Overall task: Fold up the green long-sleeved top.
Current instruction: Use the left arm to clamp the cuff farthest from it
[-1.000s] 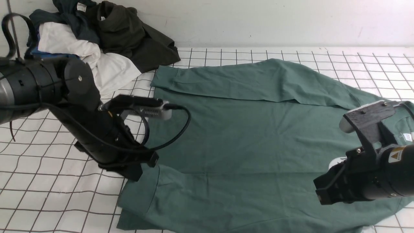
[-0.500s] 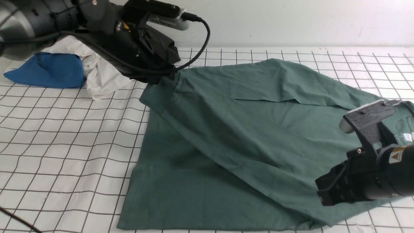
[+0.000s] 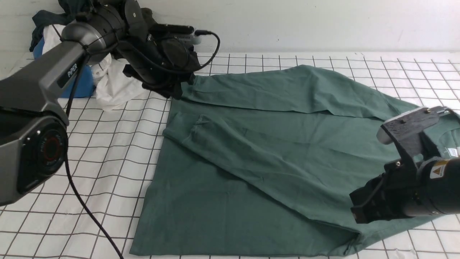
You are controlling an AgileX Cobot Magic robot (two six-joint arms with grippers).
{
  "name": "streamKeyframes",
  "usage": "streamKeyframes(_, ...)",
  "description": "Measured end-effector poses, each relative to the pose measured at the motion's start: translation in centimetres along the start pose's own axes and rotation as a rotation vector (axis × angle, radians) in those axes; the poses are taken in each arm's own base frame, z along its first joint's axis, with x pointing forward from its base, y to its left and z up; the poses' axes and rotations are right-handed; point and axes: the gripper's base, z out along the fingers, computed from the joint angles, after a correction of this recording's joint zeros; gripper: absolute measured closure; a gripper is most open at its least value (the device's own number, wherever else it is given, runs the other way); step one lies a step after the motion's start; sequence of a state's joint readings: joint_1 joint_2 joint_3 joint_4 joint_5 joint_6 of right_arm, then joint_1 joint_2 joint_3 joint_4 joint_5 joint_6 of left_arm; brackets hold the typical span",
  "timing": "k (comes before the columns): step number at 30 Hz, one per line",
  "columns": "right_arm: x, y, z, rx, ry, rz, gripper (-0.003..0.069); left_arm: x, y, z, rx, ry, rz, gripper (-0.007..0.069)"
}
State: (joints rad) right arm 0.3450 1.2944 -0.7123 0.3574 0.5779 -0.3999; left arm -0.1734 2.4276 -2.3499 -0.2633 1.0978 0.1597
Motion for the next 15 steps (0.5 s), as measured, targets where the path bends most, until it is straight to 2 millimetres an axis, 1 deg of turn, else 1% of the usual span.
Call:
streamKeyframes(1,0.1,-0.1,0.4,-0.001,0.014,0.003,0.0673,-0.8,0.1,0.2,0.007,-0.041,-0.014,0.0337)
streamKeyframes(2,0.1,-0.1,0.8,-0.001,0.023,0.005,0.0673,-1.2,0.3,0.5,0.013,-0.061,-0.027,0.0317)
streamKeyframes(5,0.4,-0.2,2.0,-0.009,0.063,0.025,0.0673,-1.7,1.1,2.0,0.014,-0.099,-0.075,0.026)
streamKeyframes(6,0.4,-0.3,2.2,-0.01,0.071,0.028,0.0673,-1.6,1.5,2.6,0.012,-0.102,-0.086,0.0252)
streamKeyframes(10,0.6,-0.4,2.9,-0.013,0.093,0.037,0.0673,-0.8,2.8,6.4,0.003,-0.106,-0.145,0.0208)
streamKeyframes(11,0.6,-0.4,3.0,-0.012,0.094,0.038,0.0673,-0.8,2.8,6.6,0.001,-0.107,-0.146,0.0207)
streamKeyframes(12,0.6,-0.4,3.0,-0.012,0.092,0.029,0.0673,-0.3,3.3,8.1,-0.01,-0.108,-0.17,0.02)
streamKeyframes(15,0.6,-0.4,3.1,-0.013,0.091,0.007,0.0673,-0.6,3.5,8.4,-0.028,-0.149,-0.2,0.0198)
